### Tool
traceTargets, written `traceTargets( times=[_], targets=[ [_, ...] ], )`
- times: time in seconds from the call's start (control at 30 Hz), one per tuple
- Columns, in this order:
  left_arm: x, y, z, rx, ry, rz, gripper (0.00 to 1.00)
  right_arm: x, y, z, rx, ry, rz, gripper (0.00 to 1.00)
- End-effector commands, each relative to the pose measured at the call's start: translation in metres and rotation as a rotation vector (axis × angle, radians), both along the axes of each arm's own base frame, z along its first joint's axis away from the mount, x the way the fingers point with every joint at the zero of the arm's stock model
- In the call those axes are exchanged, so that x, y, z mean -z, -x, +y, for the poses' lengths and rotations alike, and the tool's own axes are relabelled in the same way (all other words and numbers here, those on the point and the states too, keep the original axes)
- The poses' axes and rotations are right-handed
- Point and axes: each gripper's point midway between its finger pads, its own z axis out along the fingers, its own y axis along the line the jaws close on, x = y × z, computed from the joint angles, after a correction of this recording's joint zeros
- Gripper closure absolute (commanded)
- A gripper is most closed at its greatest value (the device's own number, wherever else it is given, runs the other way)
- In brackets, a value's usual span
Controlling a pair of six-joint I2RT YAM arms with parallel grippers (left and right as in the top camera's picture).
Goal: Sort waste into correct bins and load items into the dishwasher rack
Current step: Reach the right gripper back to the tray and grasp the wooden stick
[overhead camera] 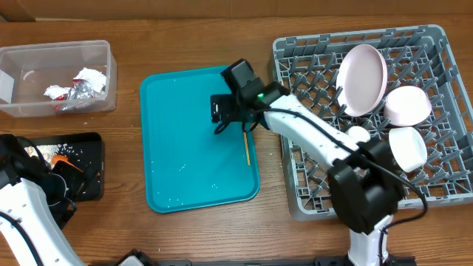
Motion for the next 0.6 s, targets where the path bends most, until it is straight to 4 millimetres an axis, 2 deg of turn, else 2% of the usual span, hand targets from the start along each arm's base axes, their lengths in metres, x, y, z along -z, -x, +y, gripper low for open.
traceTargets(
  times=[0.0,0.2,0.57],
  targets=[
    [-0.009,-0.003,0.002,-0.024,-0.014,-0.036,0.00,0.008,0.007,0.010,-0.003,0.020,-0.005,0.05],
    [-0.009,-0.003,0.002,-0.024,-0.014,-0.035,0.00,0.026,0.014,0.012,0.030,0.070,0.011,0.05],
    [-0.009,-0.003,0.002,-0.024,-0.014,-0.035,0.00,0.052,0.014,-0.002,0.056,0.176,0.018,0.05]
  ],
)
